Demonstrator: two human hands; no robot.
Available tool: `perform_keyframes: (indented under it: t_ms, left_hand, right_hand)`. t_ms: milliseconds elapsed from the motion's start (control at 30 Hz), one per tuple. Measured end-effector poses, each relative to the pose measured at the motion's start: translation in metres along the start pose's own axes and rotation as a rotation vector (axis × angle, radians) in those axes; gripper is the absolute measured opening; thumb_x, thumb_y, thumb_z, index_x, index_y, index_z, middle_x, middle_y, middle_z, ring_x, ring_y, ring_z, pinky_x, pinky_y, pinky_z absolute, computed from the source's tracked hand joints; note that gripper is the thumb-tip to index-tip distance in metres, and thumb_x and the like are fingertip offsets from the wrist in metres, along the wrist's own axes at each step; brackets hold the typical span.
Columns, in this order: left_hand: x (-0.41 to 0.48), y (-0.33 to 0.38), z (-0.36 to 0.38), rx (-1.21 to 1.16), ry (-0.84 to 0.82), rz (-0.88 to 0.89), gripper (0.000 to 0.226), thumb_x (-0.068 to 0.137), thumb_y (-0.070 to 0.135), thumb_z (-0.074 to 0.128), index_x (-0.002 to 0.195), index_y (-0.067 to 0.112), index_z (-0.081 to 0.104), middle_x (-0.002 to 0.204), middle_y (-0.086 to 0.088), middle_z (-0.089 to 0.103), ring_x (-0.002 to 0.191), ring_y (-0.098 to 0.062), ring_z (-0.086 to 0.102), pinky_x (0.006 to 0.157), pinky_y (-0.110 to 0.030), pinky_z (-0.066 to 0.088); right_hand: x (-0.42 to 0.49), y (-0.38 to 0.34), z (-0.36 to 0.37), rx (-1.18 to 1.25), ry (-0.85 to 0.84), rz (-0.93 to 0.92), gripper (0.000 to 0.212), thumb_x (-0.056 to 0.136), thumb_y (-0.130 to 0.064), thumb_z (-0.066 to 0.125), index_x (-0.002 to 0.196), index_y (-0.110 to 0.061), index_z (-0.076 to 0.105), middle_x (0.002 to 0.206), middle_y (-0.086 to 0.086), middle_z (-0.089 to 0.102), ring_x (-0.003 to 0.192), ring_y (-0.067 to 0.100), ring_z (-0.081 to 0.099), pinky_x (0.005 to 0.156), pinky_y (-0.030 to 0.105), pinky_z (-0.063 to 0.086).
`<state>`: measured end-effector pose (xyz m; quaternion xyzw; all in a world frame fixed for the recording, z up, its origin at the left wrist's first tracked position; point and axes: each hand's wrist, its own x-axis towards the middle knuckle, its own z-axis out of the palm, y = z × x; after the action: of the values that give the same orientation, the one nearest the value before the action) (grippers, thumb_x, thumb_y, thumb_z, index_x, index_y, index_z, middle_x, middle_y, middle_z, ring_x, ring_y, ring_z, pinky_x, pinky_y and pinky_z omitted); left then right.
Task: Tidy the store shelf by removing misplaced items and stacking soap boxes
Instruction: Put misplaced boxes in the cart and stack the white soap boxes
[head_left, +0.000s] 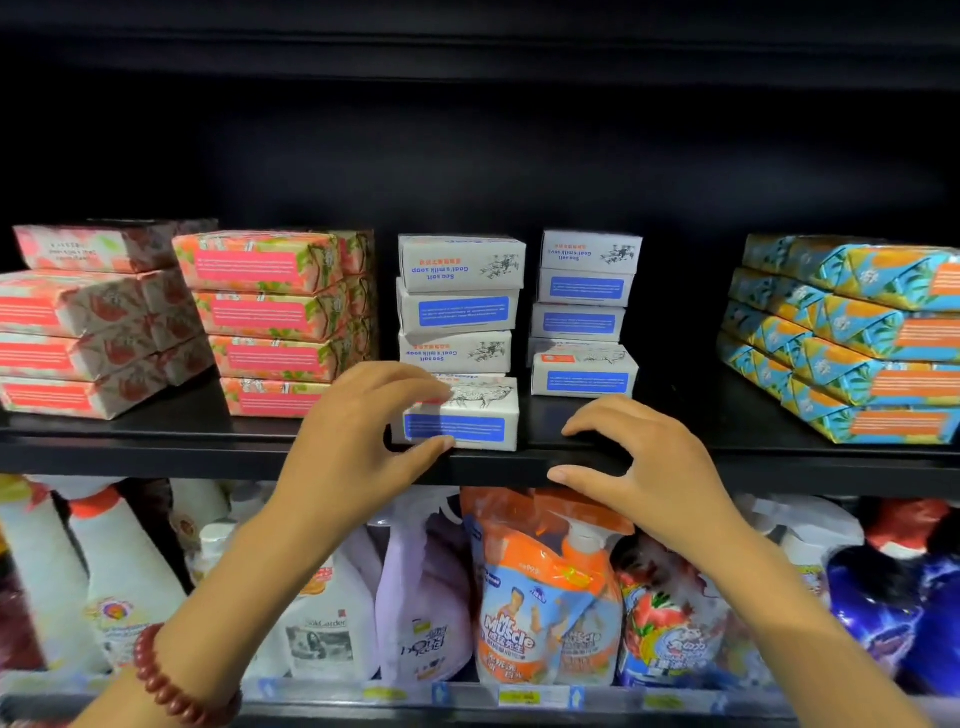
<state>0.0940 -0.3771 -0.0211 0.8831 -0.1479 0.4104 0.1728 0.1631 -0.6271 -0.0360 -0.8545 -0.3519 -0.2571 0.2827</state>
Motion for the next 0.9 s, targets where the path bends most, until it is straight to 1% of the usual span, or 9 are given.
perform_keyframes:
  t_ms: [100, 200, 367, 467, 600, 667, 767, 833, 900]
  left_hand:
    - [0.001, 0.002, 0.005, 0.019, 0.036, -0.010, 0.034, 0.071, 0.033, 0.075, 0.098, 0.013, 0.073, 0.098, 0.001, 0.070, 0.095, -0.015, 0.060, 0.085, -0.024, 0.045]
    - [0.003, 0.003, 0.009, 0.032, 0.047, -0.036, 0.033, 0.067, 0.018, 0.086, 0.096, 0.009, 0.074, 0.095, -0.003, 0.071, 0.092, -0.022, 0.064, 0.083, -0.032, 0.050]
    - [0.013, 0.001, 0.014, 0.070, 0.004, -0.117, 0.034, 0.066, 0.013, 0.086, 0.098, 0.009, 0.074, 0.097, -0.004, 0.072, 0.094, -0.026, 0.066, 0.084, -0.031, 0.047]
    - [0.019, 0.001, 0.018, 0.088, -0.013, -0.145, 0.035, 0.068, 0.013, 0.084, 0.101, 0.009, 0.073, 0.099, -0.006, 0.072, 0.097, -0.028, 0.065, 0.084, -0.035, 0.048]
    - [0.021, 0.001, 0.024, 0.103, -0.005, -0.154, 0.036, 0.069, 0.012, 0.082, 0.103, 0.009, 0.071, 0.103, -0.007, 0.070, 0.100, -0.029, 0.063, 0.085, -0.032, 0.045]
    - [0.018, 0.001, 0.028, 0.125, 0.019, -0.139, 0.037, 0.069, 0.011, 0.082, 0.104, 0.008, 0.070, 0.107, -0.009, 0.068, 0.103, -0.031, 0.062, 0.087, -0.030, 0.043]
    - [0.011, 0.010, 0.031, 0.094, 0.155, -0.065, 0.028, 0.078, 0.020, 0.073, 0.102, 0.007, 0.069, 0.107, -0.008, 0.067, 0.102, -0.026, 0.060, 0.089, -0.027, 0.041]
    - [0.007, 0.024, 0.034, 0.024, 0.189, -0.017, 0.021, 0.082, 0.027, 0.065, 0.092, 0.008, 0.070, 0.094, -0.003, 0.069, 0.090, -0.023, 0.063, 0.082, -0.031, 0.046]
    - [0.005, 0.038, 0.038, -0.038, 0.132, -0.008, 0.023, 0.082, 0.034, 0.061, 0.083, 0.013, 0.071, 0.081, 0.002, 0.069, 0.078, -0.019, 0.064, 0.071, -0.032, 0.047]
  right_hand:
    - [-0.001, 0.000, 0.001, -0.029, -0.001, -0.002, 0.037, 0.074, -0.052, 0.070, 0.100, -0.026, 0.066, 0.101, -0.017, 0.062, 0.095, 0.003, 0.057, 0.078, 0.026, 0.050]
    - [-0.002, -0.002, 0.001, -0.045, -0.002, -0.013, 0.047, 0.073, -0.064, 0.055, 0.100, -0.027, 0.066, 0.100, -0.017, 0.063, 0.094, 0.002, 0.057, 0.076, 0.020, 0.049]
    - [-0.002, -0.001, 0.001, -0.055, -0.011, -0.015, 0.051, 0.073, -0.066, 0.048, 0.100, -0.027, 0.066, 0.100, -0.017, 0.063, 0.092, 0.000, 0.055, 0.075, 0.012, 0.042]
    - [-0.002, -0.001, 0.000, -0.060, -0.014, -0.018, 0.049, 0.073, -0.065, 0.051, 0.100, -0.027, 0.066, 0.100, -0.017, 0.062, 0.093, 0.000, 0.055, 0.075, 0.009, 0.040]
    - [0.006, -0.002, -0.008, 0.055, -0.079, 0.027, 0.032, 0.075, -0.048, 0.070, 0.097, -0.025, 0.068, 0.098, -0.018, 0.063, 0.094, 0.001, 0.057, 0.081, 0.024, 0.049]
    - [0.014, -0.001, -0.015, 0.177, -0.028, 0.065, 0.026, 0.076, -0.038, 0.072, 0.097, -0.022, 0.069, 0.098, -0.016, 0.064, 0.095, 0.002, 0.058, 0.085, 0.025, 0.048]
    - [0.033, 0.007, -0.021, 0.053, 0.082, 0.073, 0.038, 0.082, -0.032, 0.068, 0.117, -0.017, 0.063, 0.119, -0.006, 0.061, 0.110, 0.006, 0.054, 0.096, 0.023, 0.042]
    - [0.044, 0.015, -0.021, -0.079, -0.039, 0.107, 0.051, 0.087, -0.035, 0.062, 0.133, -0.017, 0.050, 0.138, -0.003, 0.049, 0.126, 0.012, 0.045, 0.104, 0.026, 0.035]
    - [0.050, 0.019, -0.018, -0.177, -0.167, 0.123, 0.055, 0.091, -0.037, 0.056, 0.141, -0.018, 0.041, 0.147, -0.003, 0.039, 0.134, 0.013, 0.035, 0.108, 0.027, 0.030]
